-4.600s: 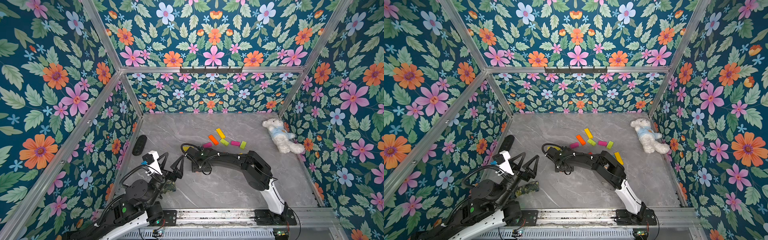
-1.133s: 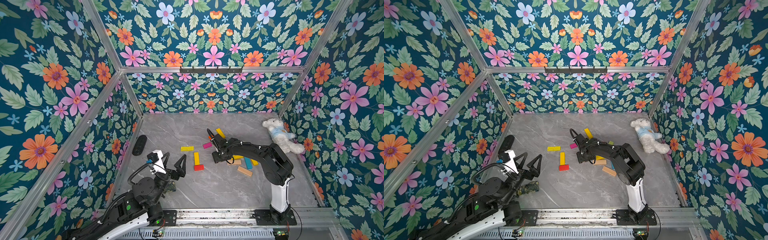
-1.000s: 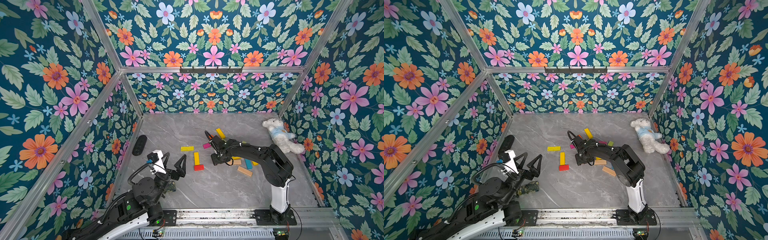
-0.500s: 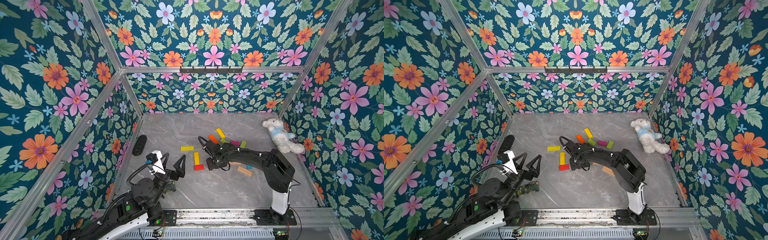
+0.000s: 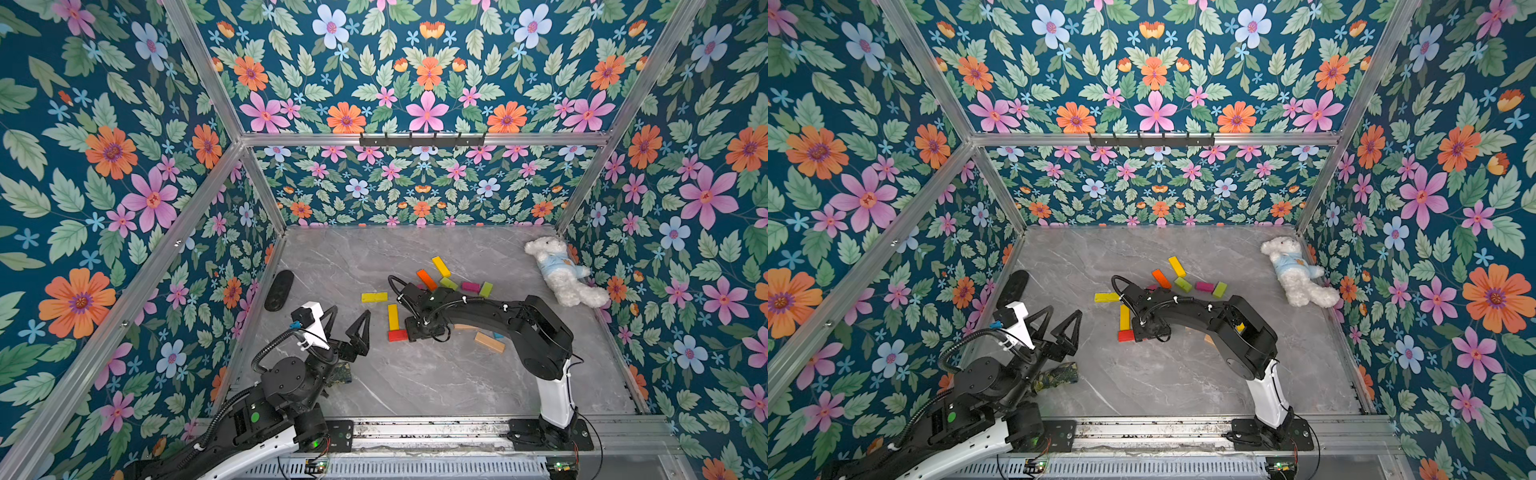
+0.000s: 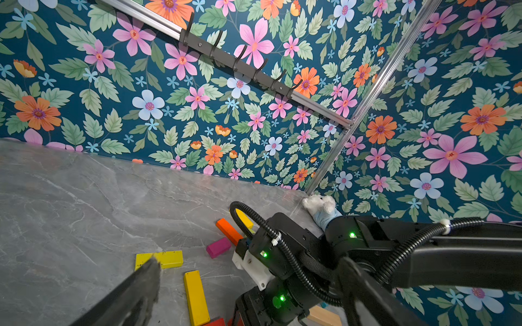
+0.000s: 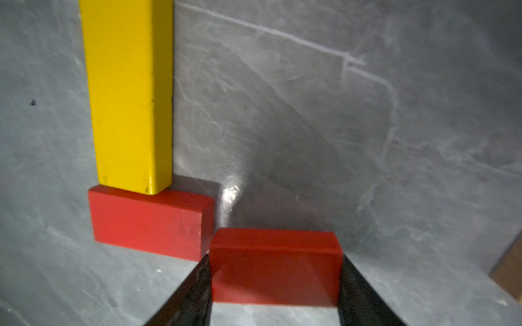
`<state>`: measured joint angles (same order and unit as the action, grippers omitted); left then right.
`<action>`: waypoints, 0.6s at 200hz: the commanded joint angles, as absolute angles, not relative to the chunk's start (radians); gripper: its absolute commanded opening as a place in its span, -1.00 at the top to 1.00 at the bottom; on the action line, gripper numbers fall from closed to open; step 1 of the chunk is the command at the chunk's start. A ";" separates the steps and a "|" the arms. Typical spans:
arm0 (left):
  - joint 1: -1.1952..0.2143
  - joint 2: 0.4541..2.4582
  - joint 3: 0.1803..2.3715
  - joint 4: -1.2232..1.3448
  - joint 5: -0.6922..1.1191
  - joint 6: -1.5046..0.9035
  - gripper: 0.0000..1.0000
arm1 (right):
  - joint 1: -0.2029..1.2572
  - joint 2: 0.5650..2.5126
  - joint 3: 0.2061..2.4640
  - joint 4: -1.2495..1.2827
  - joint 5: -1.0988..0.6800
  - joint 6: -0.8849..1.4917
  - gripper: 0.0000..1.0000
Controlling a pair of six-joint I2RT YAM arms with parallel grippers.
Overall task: Assemble the letter h with building blocks
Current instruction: Assemble the building block at the center of the board.
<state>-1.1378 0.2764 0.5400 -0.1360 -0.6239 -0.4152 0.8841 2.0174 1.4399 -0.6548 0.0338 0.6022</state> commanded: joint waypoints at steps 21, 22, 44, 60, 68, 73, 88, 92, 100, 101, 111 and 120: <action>-1.137 0.278 0.542 -0.143 -0.628 -0.417 -0.99 | 0.886 2.034 1.450 -0.667 0.063 0.625 -0.29; -1.137 0.277 0.542 -0.144 -0.628 -0.417 -0.99 | 0.886 2.034 1.450 -0.667 0.064 0.625 -0.29; -1.138 0.276 0.541 -0.143 -0.628 -0.417 -0.99 | 0.885 2.039 1.451 -0.660 0.068 0.629 -0.31; -1.137 0.275 0.541 -0.144 -0.630 -0.416 -0.99 | 0.885 2.046 1.458 -0.660 0.068 0.629 -0.32; -1.137 0.275 0.541 -0.144 -0.630 -0.416 -0.99 | 0.885 2.047 1.460 -0.661 0.067 0.628 -0.33; -1.137 0.276 0.541 -0.145 -0.629 -0.416 -0.99 | 0.884 2.049 1.462 -0.662 0.069 0.626 -0.33; -1.137 0.275 0.541 -0.145 -0.629 -0.416 -0.99 | 0.885 2.052 1.462 -0.663 0.071 0.630 -0.34; -1.137 0.275 0.541 -0.144 -0.631 -0.416 -0.99 | 0.884 2.053 1.462 -0.664 0.071 0.630 -0.34; -1.137 0.273 0.541 -0.146 -0.631 -0.416 -0.99 | 0.884 2.054 1.461 -0.663 0.072 0.631 -0.34; -1.137 0.273 0.541 -0.147 -0.631 -0.416 -0.99 | 0.884 2.053 1.461 -0.662 0.072 0.632 -0.34; -1.137 0.272 0.542 -0.147 -0.631 -0.416 -0.99 | 0.883 2.054 1.460 -0.660 0.071 0.632 -0.35; -1.137 0.272 0.541 -0.147 -0.631 -0.416 -0.99 | 0.884 2.054 1.459 -0.660 0.070 0.631 -0.36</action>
